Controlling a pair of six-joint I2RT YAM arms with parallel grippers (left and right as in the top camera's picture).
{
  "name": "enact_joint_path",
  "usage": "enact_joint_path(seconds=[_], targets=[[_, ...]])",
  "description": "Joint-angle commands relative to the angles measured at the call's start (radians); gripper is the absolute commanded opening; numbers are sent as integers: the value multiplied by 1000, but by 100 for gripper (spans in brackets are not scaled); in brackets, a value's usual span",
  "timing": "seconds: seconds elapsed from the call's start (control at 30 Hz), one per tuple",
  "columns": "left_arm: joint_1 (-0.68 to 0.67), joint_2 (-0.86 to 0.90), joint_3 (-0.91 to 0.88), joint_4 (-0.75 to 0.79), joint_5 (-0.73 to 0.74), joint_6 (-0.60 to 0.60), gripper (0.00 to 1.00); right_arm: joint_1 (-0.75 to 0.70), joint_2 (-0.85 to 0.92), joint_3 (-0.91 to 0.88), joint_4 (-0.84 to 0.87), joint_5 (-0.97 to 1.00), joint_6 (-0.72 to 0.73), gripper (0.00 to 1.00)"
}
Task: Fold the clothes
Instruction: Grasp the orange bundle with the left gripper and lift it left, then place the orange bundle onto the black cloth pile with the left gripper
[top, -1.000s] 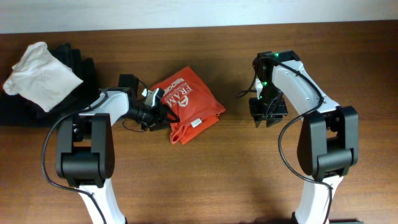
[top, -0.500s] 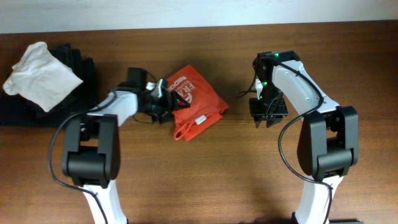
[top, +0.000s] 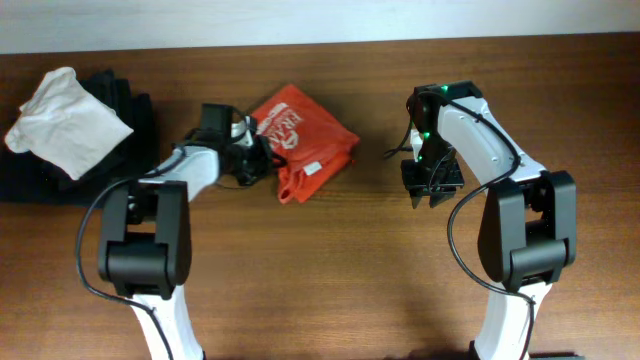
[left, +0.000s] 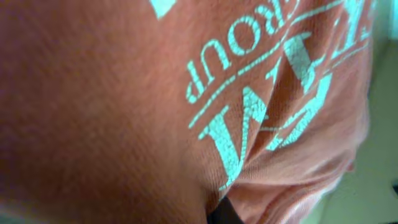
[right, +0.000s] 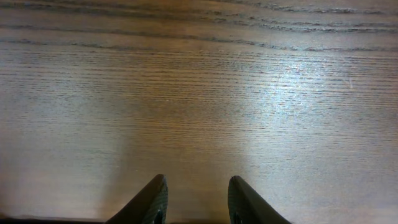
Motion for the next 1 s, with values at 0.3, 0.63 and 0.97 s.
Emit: enact_joint_path(seconds=[0.3,0.63,0.97], targets=[[110,-149,505,-464,-436,537,0,-9,-26,15,-2,8,-7,36],[292,-149,768,-441,-436,544,1,-9,-26,15,-5,9,-7,36],[513,-148,785,-417,-428,543,1,-9,-26,15,-5,8,-7,36]])
